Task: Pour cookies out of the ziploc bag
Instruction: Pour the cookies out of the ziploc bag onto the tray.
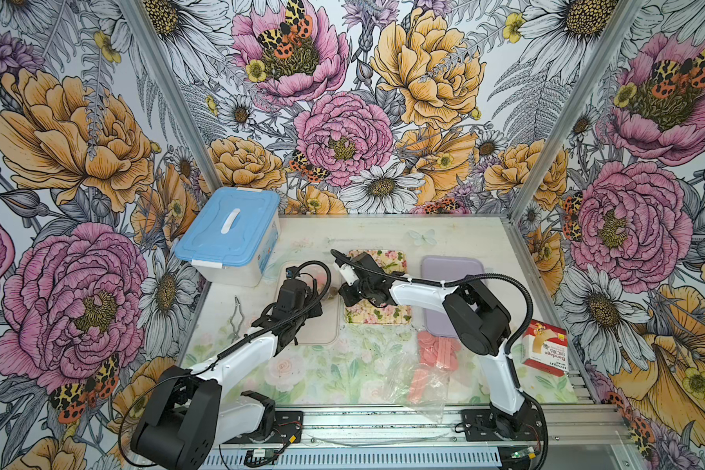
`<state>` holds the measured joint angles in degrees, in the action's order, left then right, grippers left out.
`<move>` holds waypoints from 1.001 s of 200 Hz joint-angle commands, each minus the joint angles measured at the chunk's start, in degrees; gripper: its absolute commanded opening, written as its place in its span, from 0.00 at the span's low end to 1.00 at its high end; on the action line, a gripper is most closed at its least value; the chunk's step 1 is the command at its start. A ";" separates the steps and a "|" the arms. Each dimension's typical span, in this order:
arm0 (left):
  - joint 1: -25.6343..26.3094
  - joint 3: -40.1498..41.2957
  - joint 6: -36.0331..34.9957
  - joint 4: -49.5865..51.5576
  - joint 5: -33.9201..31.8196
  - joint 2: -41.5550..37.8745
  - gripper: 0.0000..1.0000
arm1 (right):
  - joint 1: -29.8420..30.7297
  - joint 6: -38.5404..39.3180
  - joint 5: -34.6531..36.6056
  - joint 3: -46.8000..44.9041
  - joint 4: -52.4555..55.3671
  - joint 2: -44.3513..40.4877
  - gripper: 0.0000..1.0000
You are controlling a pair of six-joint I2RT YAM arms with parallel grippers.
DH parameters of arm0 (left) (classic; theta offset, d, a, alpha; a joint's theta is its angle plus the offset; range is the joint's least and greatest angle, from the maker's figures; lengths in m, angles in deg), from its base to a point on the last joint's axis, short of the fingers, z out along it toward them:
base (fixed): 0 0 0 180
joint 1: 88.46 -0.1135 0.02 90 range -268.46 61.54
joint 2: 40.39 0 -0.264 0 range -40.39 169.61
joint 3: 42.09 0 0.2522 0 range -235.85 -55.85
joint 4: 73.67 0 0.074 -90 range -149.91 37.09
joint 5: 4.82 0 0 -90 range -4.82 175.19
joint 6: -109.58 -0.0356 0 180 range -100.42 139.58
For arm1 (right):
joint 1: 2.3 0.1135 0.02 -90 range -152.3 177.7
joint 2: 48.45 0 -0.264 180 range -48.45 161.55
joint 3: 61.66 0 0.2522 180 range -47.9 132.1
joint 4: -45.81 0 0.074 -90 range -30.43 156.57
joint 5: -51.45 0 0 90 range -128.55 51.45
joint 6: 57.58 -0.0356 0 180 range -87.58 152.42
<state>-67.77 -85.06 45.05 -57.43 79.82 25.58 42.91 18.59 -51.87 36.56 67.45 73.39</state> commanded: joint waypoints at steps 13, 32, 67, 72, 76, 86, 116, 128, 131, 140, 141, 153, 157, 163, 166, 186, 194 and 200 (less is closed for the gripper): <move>-1.23 1.60 -0.73 1.92 -2.28 -6.16 0.00 | 2.39 0.14 -2.06 -0.20 -0.86 -5.96 0.00; -2.00 1.87 -0.58 2.49 -1.71 -7.42 0.00 | 2.92 -0.19 -1.69 -0.30 -1.12 -6.11 0.00; -1.44 -1.81 -1.13 5.13 2.69 0.61 0.11 | 2.77 -0.27 1.39 -0.03 -0.97 -4.47 0.00; -1.52 -2.38 -1.21 5.54 3.50 2.01 0.15 | 2.65 -0.30 2.08 -0.12 -0.99 -4.44 0.00; -1.53 -2.89 -1.26 6.00 4.03 3.04 0.18 | 2.54 -0.29 2.73 -0.24 -1.08 -4.48 0.00; -1.42 -3.86 -1.24 6.80 5.15 4.90 0.22 | 2.24 -0.43 4.37 -0.59 -1.03 -4.66 0.00; -0.83 -4.40 -0.15 7.97 4.71 6.48 0.26 | 1.03 -0.89 6.57 -0.82 -1.12 -4.09 0.00; -0.42 -4.88 -0.38 8.07 5.42 7.18 0.30 | 0.67 -1.09 6.56 -0.79 -1.15 -3.63 0.00; -0.22 -5.01 -0.54 8.07 5.57 7.34 0.31 | 0.60 -1.04 6.58 -0.67 -1.06 -3.49 0.00; 0.32 -5.47 -0.81 8.24 5.71 8.12 0.33 | 0.49 -1.16 6.85 -0.61 -1.07 -3.13 0.00; 0.41 -5.49 -0.84 8.28 5.76 8.20 0.33 | 0.49 -1.14 6.84 -0.62 -1.09 -3.07 0.00; 1.17 -6.02 -1.17 8.33 6.04 9.38 0.36 | 0.49 -1.16 6.86 -0.46 -1.08 -2.56 0.00; 1.27 -6.26 -1.32 8.41 6.22 9.90 0.36 | 0.49 -1.11 6.90 -0.44 -1.08 -2.49 0.00; 1.57 -6.62 -1.42 8.46 6.28 10.65 0.37 | 0.51 -1.16 6.84 -0.30 -1.04 -2.41 0.00; 1.74 -6.76 -1.47 8.38 6.33 11.05 0.37 | 0.49 -1.09 6.81 -0.35 -1.06 -2.37 0.00; 3.14 -7.84 -2.00 8.20 6.60 13.80 0.40 | 0.49 -1.12 6.51 -0.35 -1.02 -2.31 0.00; 3.83 -8.36 -2.18 8.47 6.33 14.77 0.41 | 0.49 -1.12 6.55 -0.34 -1.01 -2.38 0.00; 4.34 -8.73 -2.27 8.72 5.74 15.40 0.41 | 0.49 -1.12 6.47 -0.31 -1.01 -2.46 0.00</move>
<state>-65.11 -91.59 44.33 -49.35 84.91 38.92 43.37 18.29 -45.86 35.82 67.52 70.31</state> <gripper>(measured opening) 0.405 0.042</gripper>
